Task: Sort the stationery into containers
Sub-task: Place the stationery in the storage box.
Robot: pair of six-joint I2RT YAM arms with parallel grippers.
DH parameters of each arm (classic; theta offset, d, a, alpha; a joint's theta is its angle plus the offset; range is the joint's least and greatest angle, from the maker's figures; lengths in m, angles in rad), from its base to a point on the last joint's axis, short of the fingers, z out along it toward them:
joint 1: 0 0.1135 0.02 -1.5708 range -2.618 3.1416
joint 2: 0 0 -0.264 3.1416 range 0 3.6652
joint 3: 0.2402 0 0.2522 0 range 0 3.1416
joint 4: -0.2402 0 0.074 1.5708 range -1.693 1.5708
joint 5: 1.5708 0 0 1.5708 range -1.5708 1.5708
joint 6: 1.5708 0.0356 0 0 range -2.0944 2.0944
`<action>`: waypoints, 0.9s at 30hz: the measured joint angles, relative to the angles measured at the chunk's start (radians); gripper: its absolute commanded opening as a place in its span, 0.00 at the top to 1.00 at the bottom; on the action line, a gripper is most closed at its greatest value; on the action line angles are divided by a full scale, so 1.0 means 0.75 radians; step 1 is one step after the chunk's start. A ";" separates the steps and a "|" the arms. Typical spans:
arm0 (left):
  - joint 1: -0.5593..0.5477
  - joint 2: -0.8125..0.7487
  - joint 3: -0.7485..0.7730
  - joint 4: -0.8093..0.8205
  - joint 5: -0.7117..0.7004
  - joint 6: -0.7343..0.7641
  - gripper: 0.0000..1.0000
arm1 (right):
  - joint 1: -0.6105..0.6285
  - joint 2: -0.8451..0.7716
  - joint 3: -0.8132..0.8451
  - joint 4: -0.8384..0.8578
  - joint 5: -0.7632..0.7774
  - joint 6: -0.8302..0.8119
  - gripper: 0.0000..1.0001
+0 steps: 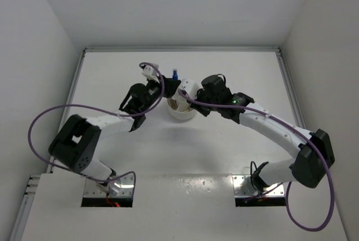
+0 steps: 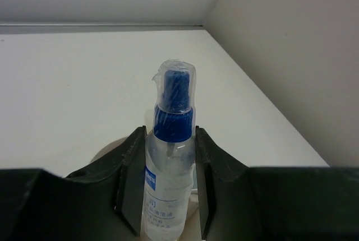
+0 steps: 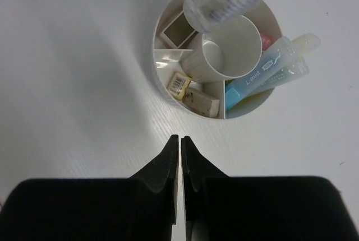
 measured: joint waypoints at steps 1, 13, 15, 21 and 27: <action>0.000 0.051 0.005 0.064 0.031 -0.006 1.00 | 0.000 -0.004 -0.008 -0.001 0.001 -0.005 0.96; -0.016 0.262 0.170 0.292 0.179 0.006 1.00 | 0.000 -0.026 -0.023 0.001 0.026 -0.025 0.96; -0.020 0.264 0.172 0.297 0.180 0.021 1.00 | 0.000 -0.026 -0.023 0.001 0.026 -0.030 0.96; -0.026 0.343 0.172 0.301 0.185 0.045 1.00 | 0.000 -0.026 -0.023 0.001 0.026 -0.039 0.96; -0.026 0.388 0.172 0.297 0.184 0.047 1.00 | 0.000 -0.026 -0.023 0.002 0.026 -0.041 0.96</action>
